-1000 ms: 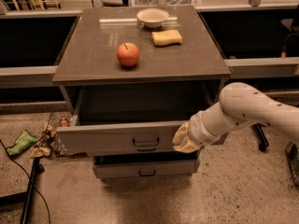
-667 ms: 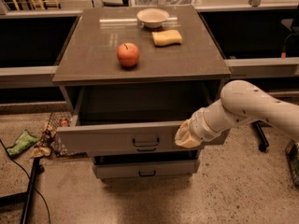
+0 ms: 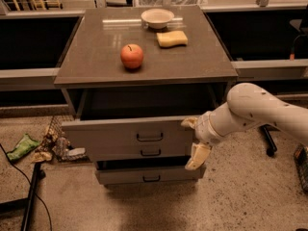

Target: Close top drawer

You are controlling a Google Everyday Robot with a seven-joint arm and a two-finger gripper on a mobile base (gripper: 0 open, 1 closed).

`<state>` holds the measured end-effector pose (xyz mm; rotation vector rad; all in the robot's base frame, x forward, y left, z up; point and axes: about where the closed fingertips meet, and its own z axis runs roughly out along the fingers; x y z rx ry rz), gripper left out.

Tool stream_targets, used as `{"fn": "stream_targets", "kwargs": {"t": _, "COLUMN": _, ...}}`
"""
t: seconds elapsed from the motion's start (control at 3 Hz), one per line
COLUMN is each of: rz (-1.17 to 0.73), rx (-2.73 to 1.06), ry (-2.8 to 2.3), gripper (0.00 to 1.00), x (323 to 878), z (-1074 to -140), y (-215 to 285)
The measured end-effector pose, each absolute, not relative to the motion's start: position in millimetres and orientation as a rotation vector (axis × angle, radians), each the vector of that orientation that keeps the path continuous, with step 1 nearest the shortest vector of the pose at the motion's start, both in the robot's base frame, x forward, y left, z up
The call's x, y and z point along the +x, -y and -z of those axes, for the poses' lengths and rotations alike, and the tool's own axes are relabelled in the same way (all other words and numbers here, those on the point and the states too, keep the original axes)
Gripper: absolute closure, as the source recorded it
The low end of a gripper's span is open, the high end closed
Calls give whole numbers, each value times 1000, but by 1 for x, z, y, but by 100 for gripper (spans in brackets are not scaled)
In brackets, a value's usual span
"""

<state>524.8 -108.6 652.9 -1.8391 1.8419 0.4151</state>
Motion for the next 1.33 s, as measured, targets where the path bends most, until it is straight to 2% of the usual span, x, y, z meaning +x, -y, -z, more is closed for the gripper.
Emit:
{"fn": "stream_targets", "kwargs": {"t": 0.33, "rz": -415, "rx": -1839, "ry": -1842, "gripper": 0, "x": 525, "z": -653, "y": 109}}
{"fn": "stream_targets", "kwargs": {"t": 0.67, "rz": -415, "rx": -1839, "ry": -1842, "gripper": 0, "x": 525, "z": -653, "y": 108}}
{"fn": "stream_targets", "kwargs": {"t": 1.33, "rz": -325, "rx": -1755, "ry": -1871, "gripper": 0, "x": 561, "z": -651, "y": 126}}
